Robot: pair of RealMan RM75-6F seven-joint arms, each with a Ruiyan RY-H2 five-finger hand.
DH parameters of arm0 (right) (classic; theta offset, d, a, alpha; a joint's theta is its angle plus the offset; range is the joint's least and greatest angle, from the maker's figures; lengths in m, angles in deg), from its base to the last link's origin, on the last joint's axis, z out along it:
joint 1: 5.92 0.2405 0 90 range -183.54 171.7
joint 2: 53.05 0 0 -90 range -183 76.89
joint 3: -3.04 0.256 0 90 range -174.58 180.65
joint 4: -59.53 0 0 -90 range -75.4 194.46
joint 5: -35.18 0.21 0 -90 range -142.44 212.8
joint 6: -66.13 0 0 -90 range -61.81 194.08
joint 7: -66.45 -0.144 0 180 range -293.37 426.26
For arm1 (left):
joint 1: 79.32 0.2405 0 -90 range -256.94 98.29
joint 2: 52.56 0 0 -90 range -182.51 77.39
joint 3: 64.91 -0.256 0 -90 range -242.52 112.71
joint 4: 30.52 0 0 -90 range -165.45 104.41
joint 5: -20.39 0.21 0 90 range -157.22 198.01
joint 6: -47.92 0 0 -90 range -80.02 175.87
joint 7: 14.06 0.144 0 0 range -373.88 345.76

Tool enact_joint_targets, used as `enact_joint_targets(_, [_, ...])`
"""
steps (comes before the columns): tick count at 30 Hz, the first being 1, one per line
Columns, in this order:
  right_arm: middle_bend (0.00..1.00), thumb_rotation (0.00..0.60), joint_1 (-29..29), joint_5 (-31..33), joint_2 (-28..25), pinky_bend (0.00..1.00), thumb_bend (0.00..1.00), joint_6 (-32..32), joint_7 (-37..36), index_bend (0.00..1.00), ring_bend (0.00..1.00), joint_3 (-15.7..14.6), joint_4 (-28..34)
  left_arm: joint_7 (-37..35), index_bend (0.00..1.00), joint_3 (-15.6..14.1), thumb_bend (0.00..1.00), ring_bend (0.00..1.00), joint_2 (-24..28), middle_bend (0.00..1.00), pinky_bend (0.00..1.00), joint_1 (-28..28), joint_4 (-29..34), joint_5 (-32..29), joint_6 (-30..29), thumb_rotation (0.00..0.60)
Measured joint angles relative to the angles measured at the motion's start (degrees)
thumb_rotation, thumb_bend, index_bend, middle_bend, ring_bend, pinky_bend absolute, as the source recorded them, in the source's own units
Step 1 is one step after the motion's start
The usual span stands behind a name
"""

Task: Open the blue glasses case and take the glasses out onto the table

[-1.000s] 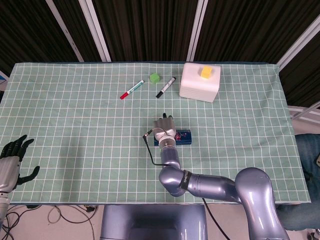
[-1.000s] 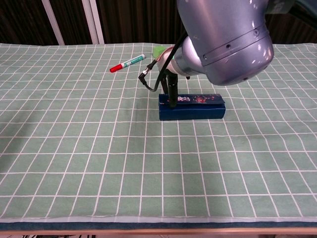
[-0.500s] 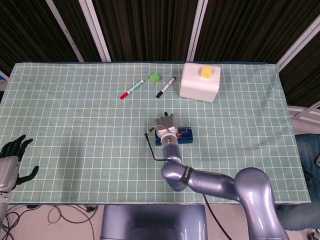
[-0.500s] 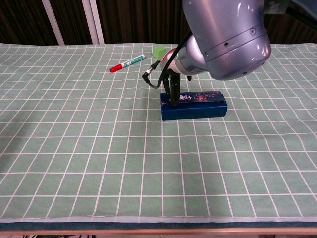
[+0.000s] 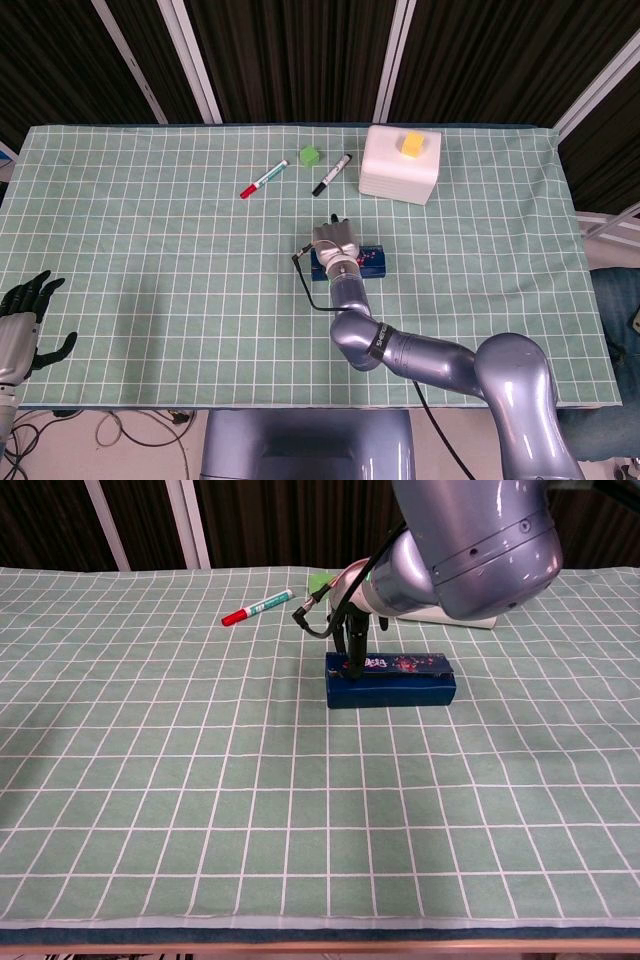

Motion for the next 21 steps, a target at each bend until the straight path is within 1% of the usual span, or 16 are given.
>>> enact_joint_targets(5, [0.24, 0.6, 0.1, 0.7, -0.5, 0.19, 0.68, -1.2, -0.2, 0.47, 0.06, -0.8, -0.5, 0.0, 0.1, -0.1, 0.31, 0.0, 0.0, 0.0, 0.0, 0.0, 0.1, 0.0, 0.0, 0.6])
enact_joint_targets(11, [0.24, 0.6, 0.4, -0.9, -0.3, 0.19, 0.71, -1.7, -1.1, 0.47, 0.07, -2.1, -1.3, 0.0, 0.1, 0.0, 0.31, 0.0, 0.1, 0.0, 0.0, 0.0, 0.2, -0.2, 0.2, 0.6])
enact_joint_targets(15, [0.24, 0.6, 0.5, -3.3, 0.2, 0.19, 0.72, -1.6, -2.4, 0.46, 0.08, -2.8, -1.7, 0.0, 0.1, 0.0, 0.31, 0.0, 0.1, 0.0, 0.0, 0.0, 0.2, -0.3, 0.2, 0.6])
enact_joint_targets(19, [0.25, 0.6, 0.4, -5.4, 0.9, 0.19, 0.72, -1.1, -4.3, 0.42, 0.09, -4.0, -2.1, 0.0, 0.1, 0.0, 0.31, 0.0, 0.1, 0.0, 0.0, 0.0, 0.3, -0.4, 0.3, 0.6])
enact_joint_targets(21, [0.25, 0.6, 0.4, -5.6, 1.2, 0.19, 0.69, -1.0, -4.9, 0.4, 0.09, -4.1, -2.4, 0.0, 0.1, 0.0, 0.31, 0.0, 0.2, 0.0, 0.0, 0.0, 0.4, -0.5, 0.3, 0.6])
